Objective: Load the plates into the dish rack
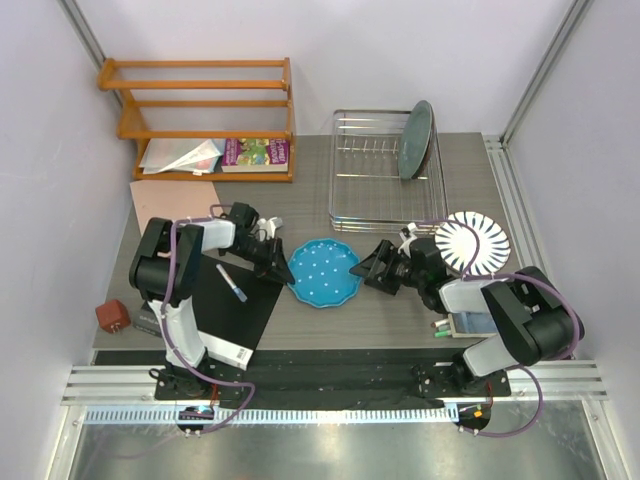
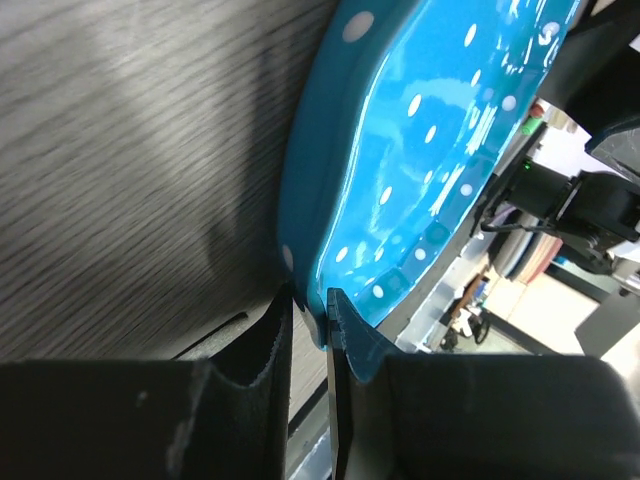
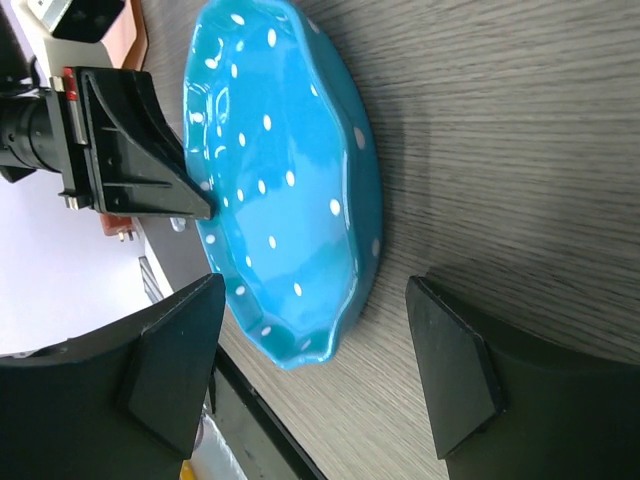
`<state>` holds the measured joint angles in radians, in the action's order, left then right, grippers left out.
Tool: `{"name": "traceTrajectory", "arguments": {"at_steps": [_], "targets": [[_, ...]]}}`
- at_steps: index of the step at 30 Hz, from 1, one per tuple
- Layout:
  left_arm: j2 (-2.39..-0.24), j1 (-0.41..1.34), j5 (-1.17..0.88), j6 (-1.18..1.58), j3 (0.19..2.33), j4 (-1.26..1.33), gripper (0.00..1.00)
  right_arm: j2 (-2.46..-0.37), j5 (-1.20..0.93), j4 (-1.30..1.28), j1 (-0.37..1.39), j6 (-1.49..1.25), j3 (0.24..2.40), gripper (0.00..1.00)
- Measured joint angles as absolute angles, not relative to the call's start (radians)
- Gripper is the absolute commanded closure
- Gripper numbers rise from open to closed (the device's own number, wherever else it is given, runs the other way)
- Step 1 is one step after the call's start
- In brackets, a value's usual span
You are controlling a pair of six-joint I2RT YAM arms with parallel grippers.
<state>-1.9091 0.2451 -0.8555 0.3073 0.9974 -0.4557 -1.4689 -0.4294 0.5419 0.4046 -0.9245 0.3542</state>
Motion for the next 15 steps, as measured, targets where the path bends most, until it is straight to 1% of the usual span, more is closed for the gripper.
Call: {"name": "traceTrajectory", "arguments": {"at_steps": [7,15], "targets": [[-1.924,0.259,-0.896,0.303,0.996,-0.451,1.00,-1.482,-0.421,0.603,0.418,-0.941,0.341,0.18],[-1.925,0.286,-0.929,0.294,0.974,-0.446,1.00,-1.482,-0.405,0.611,0.435,-0.939,0.336,0.26]]}}
